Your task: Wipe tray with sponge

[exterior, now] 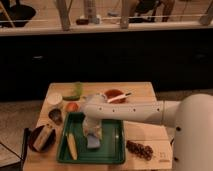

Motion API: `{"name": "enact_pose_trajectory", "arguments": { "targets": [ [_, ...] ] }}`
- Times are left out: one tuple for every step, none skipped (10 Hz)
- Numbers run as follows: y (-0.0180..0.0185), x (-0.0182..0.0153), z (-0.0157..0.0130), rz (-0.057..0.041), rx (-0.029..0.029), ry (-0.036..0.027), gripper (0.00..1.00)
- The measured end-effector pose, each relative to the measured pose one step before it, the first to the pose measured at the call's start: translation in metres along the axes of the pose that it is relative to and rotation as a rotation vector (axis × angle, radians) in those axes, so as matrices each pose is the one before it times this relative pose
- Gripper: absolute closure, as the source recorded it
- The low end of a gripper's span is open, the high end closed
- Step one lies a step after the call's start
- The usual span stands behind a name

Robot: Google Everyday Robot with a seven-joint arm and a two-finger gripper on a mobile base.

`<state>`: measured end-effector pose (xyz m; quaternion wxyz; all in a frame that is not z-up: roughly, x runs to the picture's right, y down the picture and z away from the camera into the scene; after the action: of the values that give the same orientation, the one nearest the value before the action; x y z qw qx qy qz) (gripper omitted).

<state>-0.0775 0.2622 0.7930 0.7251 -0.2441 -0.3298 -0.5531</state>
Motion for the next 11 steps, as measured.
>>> {"name": "enact_pose_trajectory", "arguments": {
  "targets": [
    [0.00462,-0.00020,0.00117,0.00639,0.00058,-0.00625,1.00],
    [-0.00029,-0.00044,0.00039,0.00052,0.00062,-0.00243,1.00],
    [-0.00120,-0.00043,0.00026,-0.00251,-0.00023,-0.00056,1.00],
    [0.00038,0.00011,-0.00004,0.00079,0.00009,0.00009,1.00],
    [0.00006,-0.00003,0.00001,0.00000,-0.00010,0.00003,1.00],
    [-0.00026,-0.00003,0.00005,-0.00047,0.00000,-0.00006,1.00],
    [0.00048,0.00018,-0.00012,0.00103,0.00010,0.00024,1.00],
    [-0.00010,0.00002,0.00000,-0.00015,0.00002,0.00005,1.00],
    [-0.00002,-0.00004,0.00001,-0.00006,-0.00001,-0.00005,1.00],
    [0.00008,0.00003,0.00000,0.00013,0.00000,0.00003,1.00],
    [0.00005,-0.00005,0.00022,0.00026,0.00015,-0.00047,1.00]
  ]
}}
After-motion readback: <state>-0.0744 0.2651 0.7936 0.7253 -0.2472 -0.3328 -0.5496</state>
